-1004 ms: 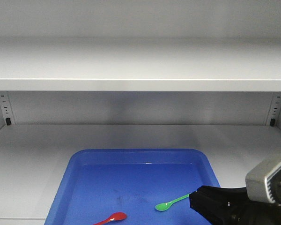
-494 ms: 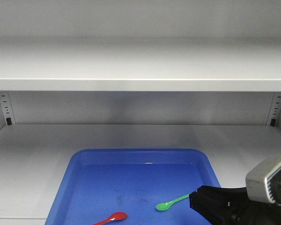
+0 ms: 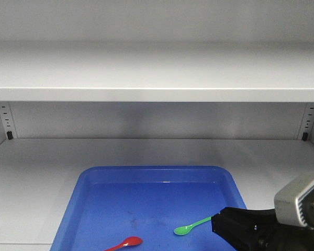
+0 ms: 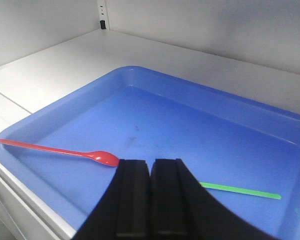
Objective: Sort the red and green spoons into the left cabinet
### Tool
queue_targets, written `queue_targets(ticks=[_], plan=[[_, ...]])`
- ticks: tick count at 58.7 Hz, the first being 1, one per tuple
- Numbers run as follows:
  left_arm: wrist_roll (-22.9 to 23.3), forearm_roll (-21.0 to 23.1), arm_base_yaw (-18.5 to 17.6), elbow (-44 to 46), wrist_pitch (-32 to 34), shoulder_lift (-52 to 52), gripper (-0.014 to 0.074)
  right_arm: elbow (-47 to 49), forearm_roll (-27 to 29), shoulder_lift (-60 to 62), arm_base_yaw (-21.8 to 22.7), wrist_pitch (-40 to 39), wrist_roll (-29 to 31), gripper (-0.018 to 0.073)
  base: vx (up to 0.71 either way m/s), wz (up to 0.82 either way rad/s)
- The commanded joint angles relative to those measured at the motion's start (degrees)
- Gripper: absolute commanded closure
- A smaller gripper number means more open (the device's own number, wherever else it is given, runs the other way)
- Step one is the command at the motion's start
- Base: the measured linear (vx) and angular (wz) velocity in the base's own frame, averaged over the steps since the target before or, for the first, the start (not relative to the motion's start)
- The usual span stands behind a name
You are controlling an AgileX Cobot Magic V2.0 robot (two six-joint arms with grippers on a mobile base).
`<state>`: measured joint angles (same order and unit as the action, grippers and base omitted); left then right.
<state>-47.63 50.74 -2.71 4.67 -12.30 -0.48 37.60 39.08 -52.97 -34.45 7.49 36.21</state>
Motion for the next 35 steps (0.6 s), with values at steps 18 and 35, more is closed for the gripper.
queue_targets(ticks=[18,35], plan=[[-0.06,0.72,0.06,0.81,4.35,0.93,0.0596,1.60,0.35,0.66,-0.02,-3.49,-0.08,0.0564,0.00,0.00],[33.65,-32.47,0.06,-1.33,8.59,0.87,0.0596,1.60,0.35,0.66,-0.02,-3.49,-0.08,0.0564,0.00,0.00]])
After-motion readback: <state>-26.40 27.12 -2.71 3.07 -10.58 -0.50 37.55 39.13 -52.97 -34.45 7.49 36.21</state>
